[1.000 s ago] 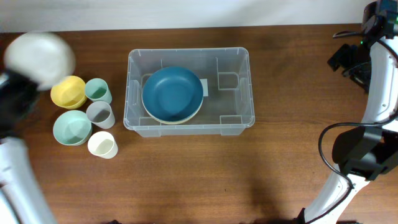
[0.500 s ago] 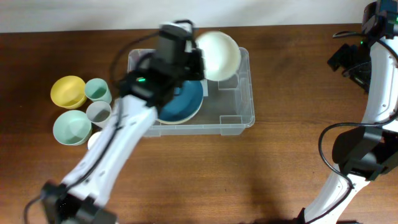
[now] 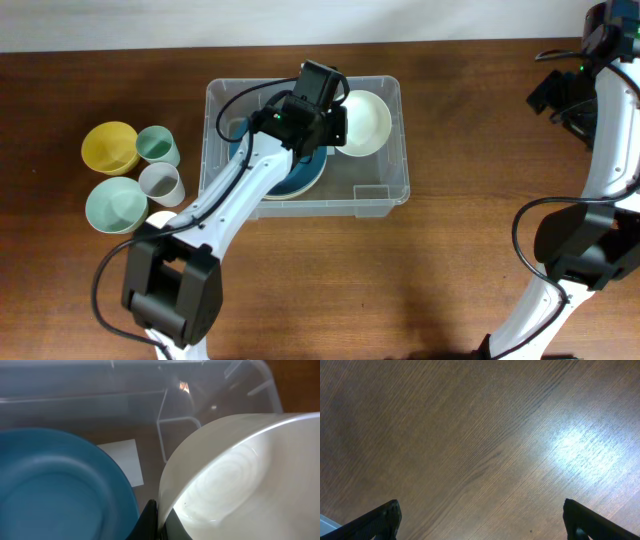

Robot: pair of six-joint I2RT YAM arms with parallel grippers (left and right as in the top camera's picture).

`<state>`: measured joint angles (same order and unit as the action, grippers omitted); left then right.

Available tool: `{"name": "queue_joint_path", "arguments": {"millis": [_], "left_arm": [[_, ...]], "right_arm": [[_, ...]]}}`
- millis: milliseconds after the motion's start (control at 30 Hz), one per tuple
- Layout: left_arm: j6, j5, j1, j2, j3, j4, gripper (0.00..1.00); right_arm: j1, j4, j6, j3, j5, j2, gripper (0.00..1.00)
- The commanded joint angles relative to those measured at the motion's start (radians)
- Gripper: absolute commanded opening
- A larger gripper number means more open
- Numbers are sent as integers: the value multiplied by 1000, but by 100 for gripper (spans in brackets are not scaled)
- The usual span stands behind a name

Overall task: Pack container
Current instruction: 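Lift the white bowl with left gripper and carry it into the bin, then lower the white bowl beside the blue bowl and open left gripper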

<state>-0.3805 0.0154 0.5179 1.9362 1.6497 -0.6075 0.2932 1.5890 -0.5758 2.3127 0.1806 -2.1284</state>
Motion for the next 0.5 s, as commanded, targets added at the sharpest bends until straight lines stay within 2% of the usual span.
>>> {"name": "queue_joint_path", "arguments": {"millis": [0,333,467], "left_arm": [[20,-38,3,59,18,2,1],[20,-37,4,109,17,-51,2],[20,-38,4,109,17,-54,5]], "right_arm": [[1,-1,-9,-4,2,-6,99],[1,-1,-9,-4,3,-6,99],[1,-1,-9,-4,2,-6,99]]}}
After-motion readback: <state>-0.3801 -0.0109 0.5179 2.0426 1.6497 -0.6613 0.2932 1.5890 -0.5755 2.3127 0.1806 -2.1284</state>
